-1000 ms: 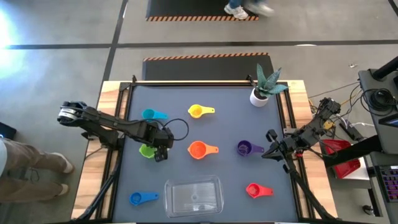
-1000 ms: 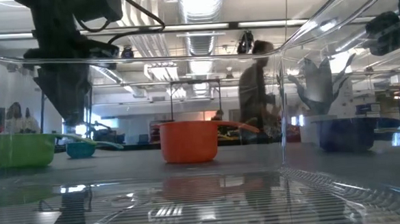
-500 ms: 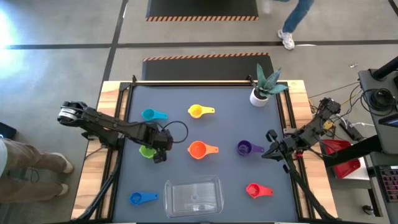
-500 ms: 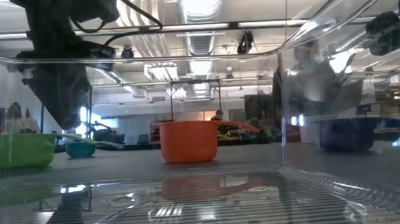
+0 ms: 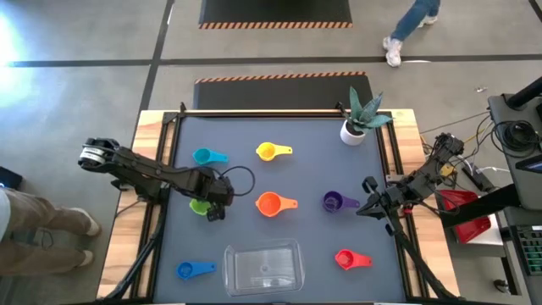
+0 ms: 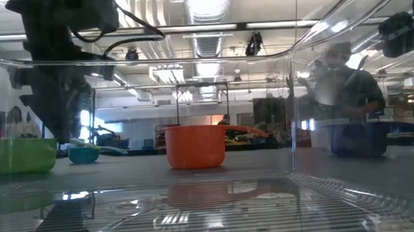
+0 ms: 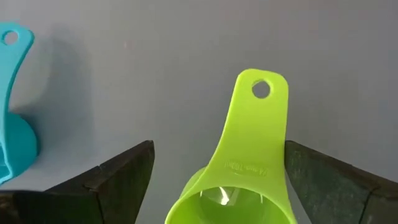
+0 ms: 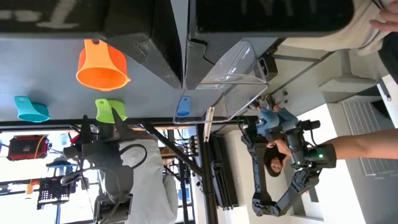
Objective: Nest measuring cups in basket
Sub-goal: Stack the green measuring cup on top of the orange measuring cup
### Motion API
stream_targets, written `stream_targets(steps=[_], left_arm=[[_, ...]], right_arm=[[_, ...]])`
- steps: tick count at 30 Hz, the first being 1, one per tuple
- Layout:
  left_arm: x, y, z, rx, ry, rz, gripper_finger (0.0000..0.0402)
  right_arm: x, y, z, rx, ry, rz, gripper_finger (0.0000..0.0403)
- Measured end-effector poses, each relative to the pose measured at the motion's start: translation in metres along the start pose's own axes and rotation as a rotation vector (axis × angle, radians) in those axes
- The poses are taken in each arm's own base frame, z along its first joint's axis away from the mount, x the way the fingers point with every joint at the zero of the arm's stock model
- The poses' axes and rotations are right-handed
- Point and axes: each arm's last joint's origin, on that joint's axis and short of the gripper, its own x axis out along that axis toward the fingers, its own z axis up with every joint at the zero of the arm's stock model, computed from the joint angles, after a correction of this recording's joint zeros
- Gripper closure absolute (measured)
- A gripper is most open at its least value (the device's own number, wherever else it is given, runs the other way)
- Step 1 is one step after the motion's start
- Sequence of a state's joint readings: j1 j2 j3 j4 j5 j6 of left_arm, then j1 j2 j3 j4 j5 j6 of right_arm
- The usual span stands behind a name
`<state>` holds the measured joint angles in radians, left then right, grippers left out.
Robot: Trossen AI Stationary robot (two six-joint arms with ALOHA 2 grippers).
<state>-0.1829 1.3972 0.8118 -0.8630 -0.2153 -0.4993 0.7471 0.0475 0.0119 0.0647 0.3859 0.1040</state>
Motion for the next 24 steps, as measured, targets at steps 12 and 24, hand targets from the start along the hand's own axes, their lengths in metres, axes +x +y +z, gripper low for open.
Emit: stream_targets(steps=[12, 24], left_arm=[[0.0093, -0.0001, -0.0048, -0.008, -0.001, -0.016, 0.0068], [0.0087, -0.0009, -0.0032, 0.003, -0.013, -0.024, 0.0098]], right_arm=[[0.0000, 0.0000, 0.0000, 0.000, 0.000, 0.000, 0.0394], [0.0000, 0.0000, -0.0001, 0.000, 0.001, 0.000, 0.0394]])
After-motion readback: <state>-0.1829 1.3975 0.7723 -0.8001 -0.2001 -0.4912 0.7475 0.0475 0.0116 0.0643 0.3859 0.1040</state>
